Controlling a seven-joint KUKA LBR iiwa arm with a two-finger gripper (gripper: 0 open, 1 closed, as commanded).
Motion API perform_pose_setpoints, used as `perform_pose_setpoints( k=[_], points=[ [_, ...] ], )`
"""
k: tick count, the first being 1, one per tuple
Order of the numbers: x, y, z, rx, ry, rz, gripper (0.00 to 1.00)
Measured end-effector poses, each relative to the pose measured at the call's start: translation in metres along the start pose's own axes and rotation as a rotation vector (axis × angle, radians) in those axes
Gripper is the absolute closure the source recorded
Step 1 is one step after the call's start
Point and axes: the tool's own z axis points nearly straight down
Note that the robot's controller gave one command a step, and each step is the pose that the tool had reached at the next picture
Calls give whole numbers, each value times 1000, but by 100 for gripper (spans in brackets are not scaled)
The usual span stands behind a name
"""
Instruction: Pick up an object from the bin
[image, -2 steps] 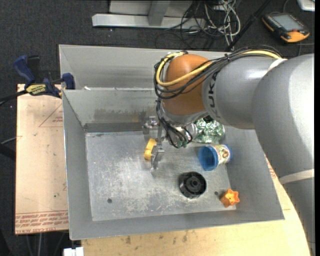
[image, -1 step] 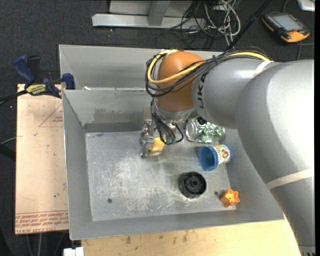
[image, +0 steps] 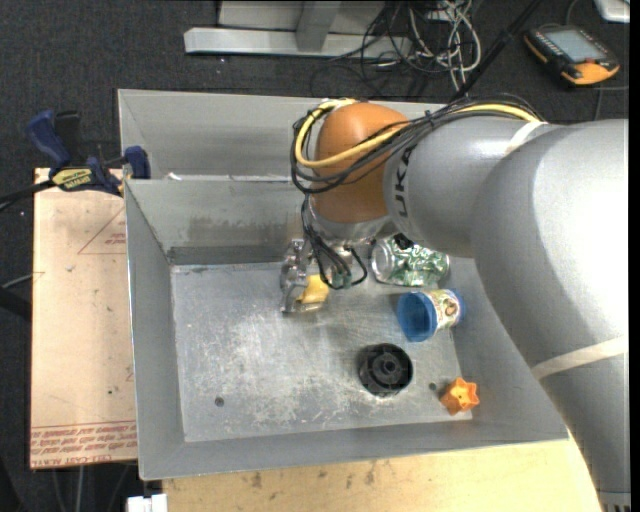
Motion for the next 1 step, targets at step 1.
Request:
perform_pose_setpoints(
  k=[1],
  points=[
    [13, -8, -134, 1, -1, 7, 100]
  ],
)
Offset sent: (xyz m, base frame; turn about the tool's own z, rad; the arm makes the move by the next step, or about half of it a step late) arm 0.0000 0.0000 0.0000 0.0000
